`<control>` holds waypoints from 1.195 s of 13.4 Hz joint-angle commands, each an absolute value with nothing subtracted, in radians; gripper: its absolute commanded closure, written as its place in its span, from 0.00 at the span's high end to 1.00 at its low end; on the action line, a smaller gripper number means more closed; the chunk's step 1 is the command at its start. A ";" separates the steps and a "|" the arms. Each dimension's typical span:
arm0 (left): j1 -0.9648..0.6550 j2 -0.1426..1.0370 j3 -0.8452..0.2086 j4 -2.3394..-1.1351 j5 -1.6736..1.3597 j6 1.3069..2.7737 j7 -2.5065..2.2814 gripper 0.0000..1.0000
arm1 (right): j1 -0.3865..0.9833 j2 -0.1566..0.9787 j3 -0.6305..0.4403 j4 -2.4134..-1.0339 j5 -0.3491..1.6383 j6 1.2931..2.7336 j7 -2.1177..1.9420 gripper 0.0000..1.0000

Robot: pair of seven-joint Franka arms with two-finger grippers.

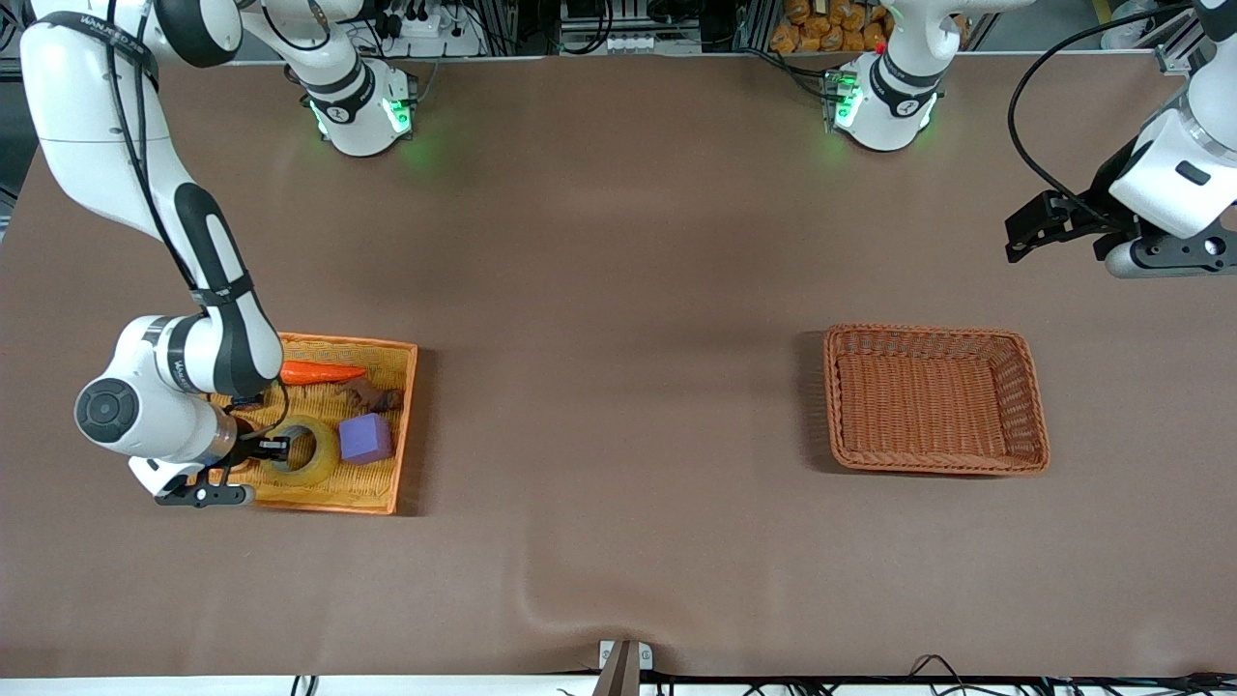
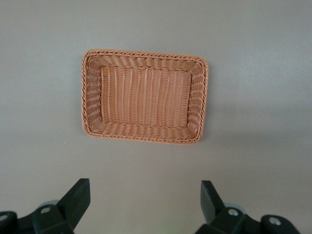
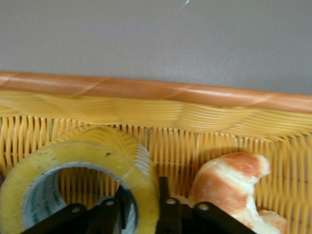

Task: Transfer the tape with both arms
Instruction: 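Lower the right gripper onto the tape roll rim and close it, then lift the tape roll with the right gripper and carry it toward mid-table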

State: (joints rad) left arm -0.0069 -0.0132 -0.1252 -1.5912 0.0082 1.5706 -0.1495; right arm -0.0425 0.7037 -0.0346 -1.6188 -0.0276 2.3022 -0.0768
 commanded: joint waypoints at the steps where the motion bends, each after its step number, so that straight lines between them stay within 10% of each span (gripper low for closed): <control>1: -0.002 -0.015 -0.127 -1.586 -0.012 1.574 -0.143 1.00 | -0.069 0.671 -0.018 -1.600 -0.018 2.292 -0.162 0.00; 10: -0.002 -0.011 -0.127 -1.589 -0.012 1.574 -0.143 1.00 | -0.008 0.512 0.086 -1.451 0.035 1.953 -0.088 0.00; 16: 0.000 -0.005 -0.127 -1.588 -0.012 1.582 -0.143 1.00 | 0.306 0.537 0.091 -1.436 0.069 1.922 0.583 0.00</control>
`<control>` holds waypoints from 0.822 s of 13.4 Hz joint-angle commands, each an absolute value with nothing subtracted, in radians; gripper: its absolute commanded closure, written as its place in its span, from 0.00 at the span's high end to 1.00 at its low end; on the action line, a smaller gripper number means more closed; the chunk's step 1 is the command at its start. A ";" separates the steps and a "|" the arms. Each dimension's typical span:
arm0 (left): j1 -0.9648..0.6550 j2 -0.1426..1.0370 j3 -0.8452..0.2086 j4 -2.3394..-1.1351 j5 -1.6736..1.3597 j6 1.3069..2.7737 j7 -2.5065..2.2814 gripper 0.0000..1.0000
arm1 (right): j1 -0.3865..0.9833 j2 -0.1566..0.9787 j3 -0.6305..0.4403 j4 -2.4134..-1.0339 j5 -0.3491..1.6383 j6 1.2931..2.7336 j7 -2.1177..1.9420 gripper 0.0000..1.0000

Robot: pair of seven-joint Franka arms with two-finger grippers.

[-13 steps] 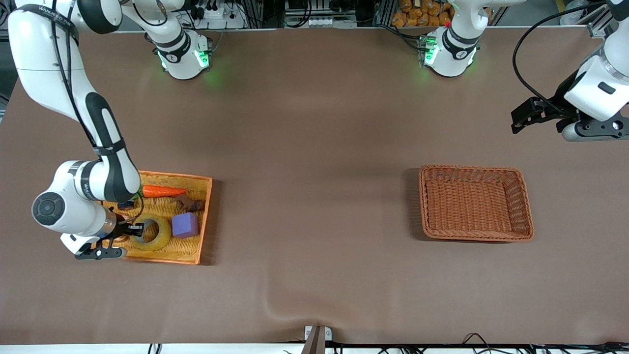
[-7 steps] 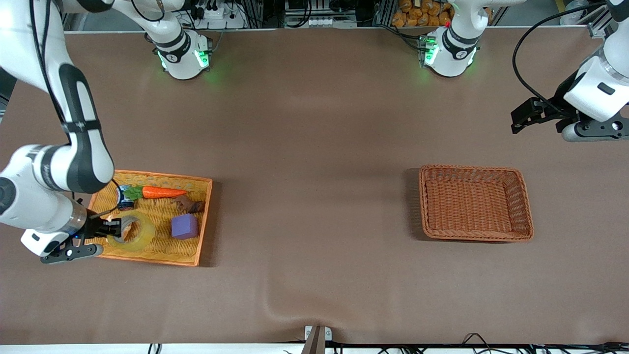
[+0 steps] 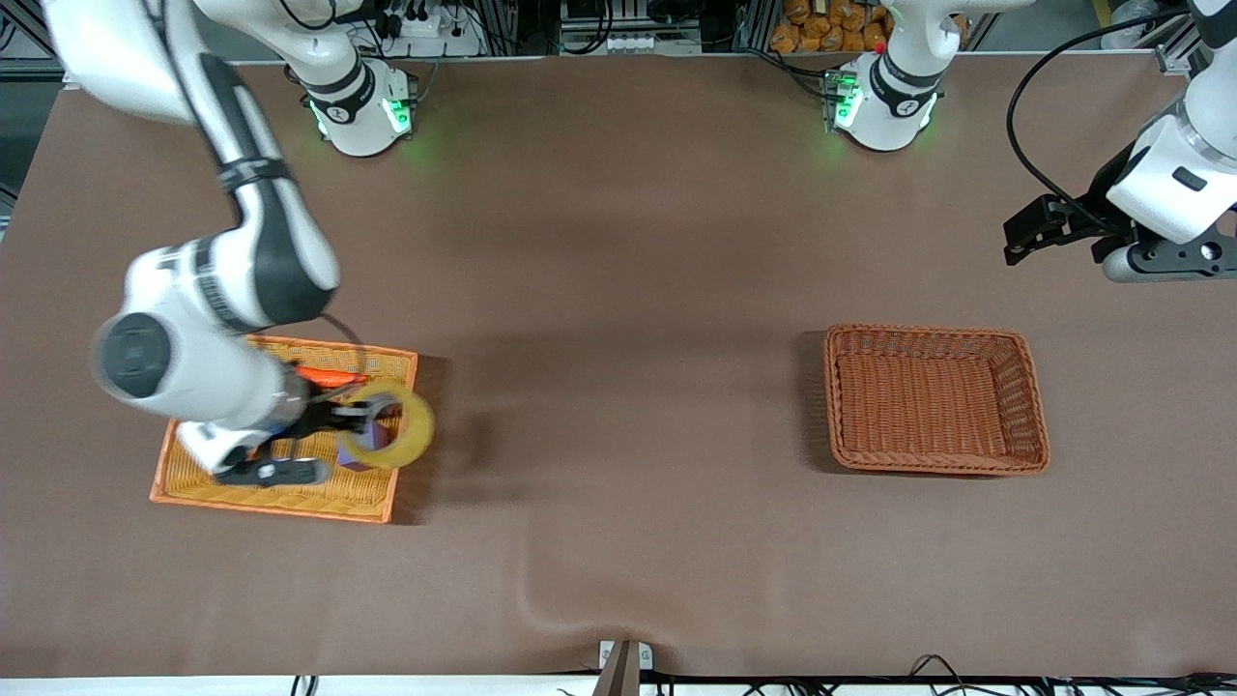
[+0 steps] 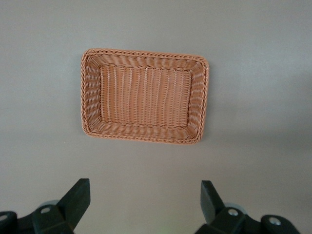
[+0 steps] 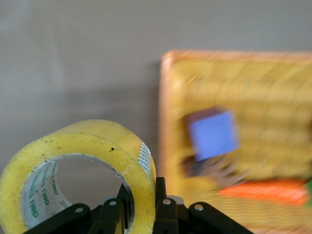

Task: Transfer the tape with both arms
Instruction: 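Lift the tape roll with the right gripper and carry it toward mid-table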

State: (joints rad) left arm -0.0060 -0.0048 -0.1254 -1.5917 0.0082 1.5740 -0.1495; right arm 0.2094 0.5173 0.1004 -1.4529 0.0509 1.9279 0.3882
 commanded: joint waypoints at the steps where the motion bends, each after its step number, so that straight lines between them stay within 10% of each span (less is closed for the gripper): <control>1: 0.000 -0.005 -0.127 -1.589 -0.012 1.582 -0.143 1.00 | 0.364 0.566 0.087 -1.427 0.064 1.942 0.692 0.00; 9: 0.000 -0.003 -0.127 -1.591 -0.012 1.582 -0.143 1.00 | 0.643 0.768 0.087 -1.422 0.071 2.267 1.226 0.00; 10: -0.002 -0.003 -0.127 -1.592 -0.012 1.582 -0.143 1.00 | 0.664 0.788 0.087 -1.422 0.069 2.301 1.226 0.10; 11: -0.002 -0.003 -0.127 -1.595 -0.012 1.580 -0.143 1.00 | 0.672 0.793 0.087 -1.422 0.068 2.319 1.226 0.42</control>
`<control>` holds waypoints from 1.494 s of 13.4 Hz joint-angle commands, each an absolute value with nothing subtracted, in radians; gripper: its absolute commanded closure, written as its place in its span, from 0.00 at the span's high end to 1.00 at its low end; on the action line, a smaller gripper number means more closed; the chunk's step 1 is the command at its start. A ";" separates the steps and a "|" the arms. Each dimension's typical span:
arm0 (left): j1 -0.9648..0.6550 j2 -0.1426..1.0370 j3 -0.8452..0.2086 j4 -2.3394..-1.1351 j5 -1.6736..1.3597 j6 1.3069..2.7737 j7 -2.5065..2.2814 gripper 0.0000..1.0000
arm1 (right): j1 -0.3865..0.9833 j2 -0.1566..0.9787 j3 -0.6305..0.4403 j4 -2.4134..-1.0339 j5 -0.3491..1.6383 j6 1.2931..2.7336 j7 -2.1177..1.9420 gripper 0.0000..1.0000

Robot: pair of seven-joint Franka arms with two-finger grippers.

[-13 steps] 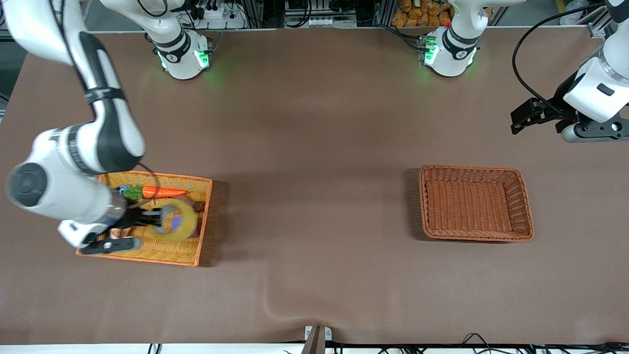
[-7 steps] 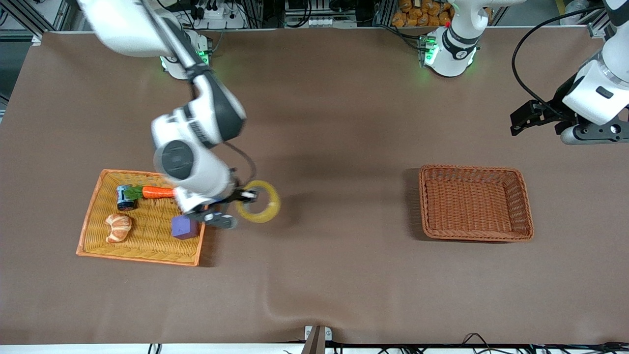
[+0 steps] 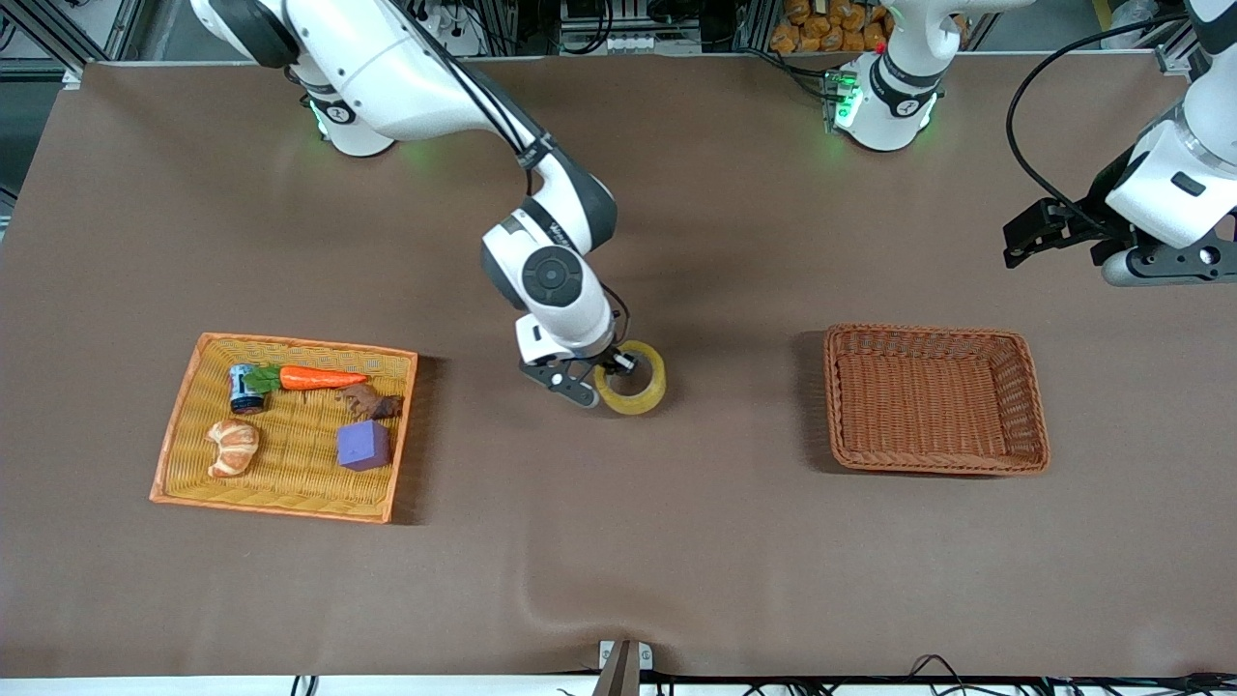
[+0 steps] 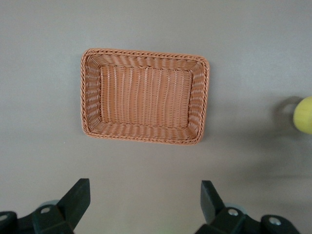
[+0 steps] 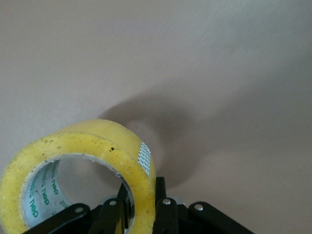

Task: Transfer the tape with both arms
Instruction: 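Lift the tape roll with the right gripper and carry it toward mid-table, then set the tape on the table while the left gripper reaches toward it, then grasp the tape roll rim with the left gripper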

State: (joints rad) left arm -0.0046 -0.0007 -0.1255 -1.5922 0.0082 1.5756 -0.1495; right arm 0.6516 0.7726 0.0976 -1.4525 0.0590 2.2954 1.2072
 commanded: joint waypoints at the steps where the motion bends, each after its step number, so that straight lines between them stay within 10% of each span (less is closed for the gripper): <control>1: -0.002 -0.003 -0.129 -1.597 -0.012 1.582 -0.143 1.00 | 0.666 0.790 0.087 -1.419 0.066 2.319 1.218 0.96; 13: -0.009 0.015 -0.130 -1.595 -0.067 1.582 -0.150 1.00 | 0.237 0.482 0.086 -1.578 0.072 1.993 0.433 1.00; 20: -0.280 0.276 -0.195 -1.582 -0.045 1.797 -0.569 1.00 | -0.090 0.152 0.083 -1.776 0.069 1.834 -0.101 1.00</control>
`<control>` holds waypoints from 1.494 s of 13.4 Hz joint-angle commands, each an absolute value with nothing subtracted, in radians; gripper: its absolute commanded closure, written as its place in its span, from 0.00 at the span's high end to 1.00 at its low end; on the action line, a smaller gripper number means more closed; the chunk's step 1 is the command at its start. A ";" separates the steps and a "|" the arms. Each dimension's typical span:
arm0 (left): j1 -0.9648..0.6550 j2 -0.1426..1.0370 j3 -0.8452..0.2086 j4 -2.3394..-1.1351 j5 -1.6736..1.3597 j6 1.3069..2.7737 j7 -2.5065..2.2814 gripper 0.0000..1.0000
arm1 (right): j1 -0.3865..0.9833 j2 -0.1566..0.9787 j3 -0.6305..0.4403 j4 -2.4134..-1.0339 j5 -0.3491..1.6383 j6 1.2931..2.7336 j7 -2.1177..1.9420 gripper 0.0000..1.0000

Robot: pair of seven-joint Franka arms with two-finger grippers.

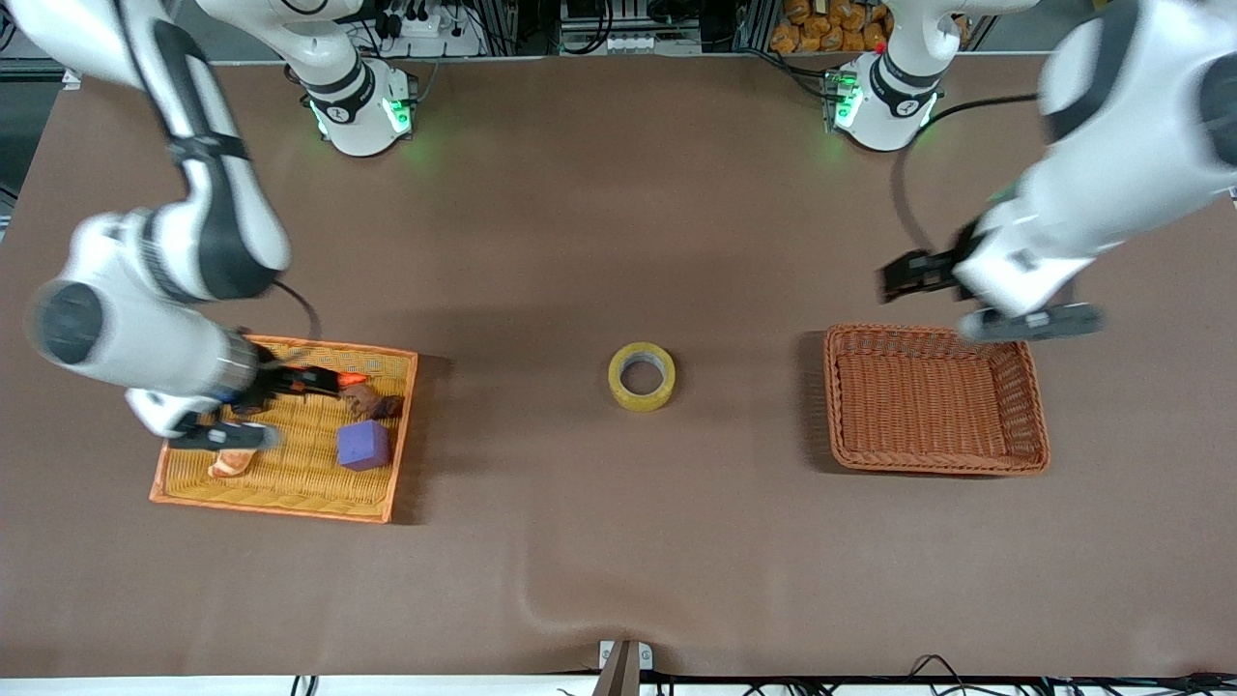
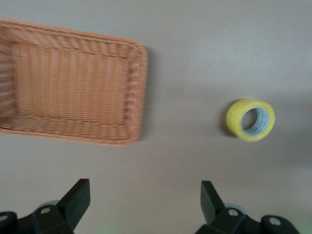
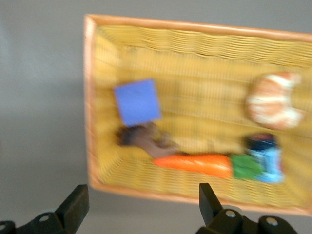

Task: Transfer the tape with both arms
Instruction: 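Grasp the tape roll rim with the left gripper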

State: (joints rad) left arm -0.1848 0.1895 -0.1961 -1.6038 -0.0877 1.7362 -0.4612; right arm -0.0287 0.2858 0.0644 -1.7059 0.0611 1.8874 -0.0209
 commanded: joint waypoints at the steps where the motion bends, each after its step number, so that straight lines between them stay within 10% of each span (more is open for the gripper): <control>1: -0.325 0.319 -0.195 -1.583 -0.041 1.869 -0.598 1.00 | -0.107 0.105 0.081 -1.776 0.061 1.789 -0.127 1.00; 5: -0.426 0.477 -0.195 -1.588 -0.037 2.040 -0.701 1.00 | -0.120 -0.058 0.075 -1.772 0.014 1.697 -0.121 1.00; 16: -0.545 0.722 -0.193 -1.585 0.097 2.307 -0.850 1.00 | -0.012 -0.058 -0.044 -1.615 0.014 1.526 0.041 1.00; 20: -0.557 0.758 -0.190 -1.585 0.097 2.310 -0.850 0.31 | -0.020 -0.058 -0.052 -1.609 -0.028 1.523 0.032 1.00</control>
State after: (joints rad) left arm -0.5399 0.7325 -0.2003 -1.6023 0.0679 2.2998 -0.8187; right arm -0.0220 -0.0641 -0.0416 -1.6308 -0.0062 1.5430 0.0265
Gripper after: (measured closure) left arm 0.304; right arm 0.000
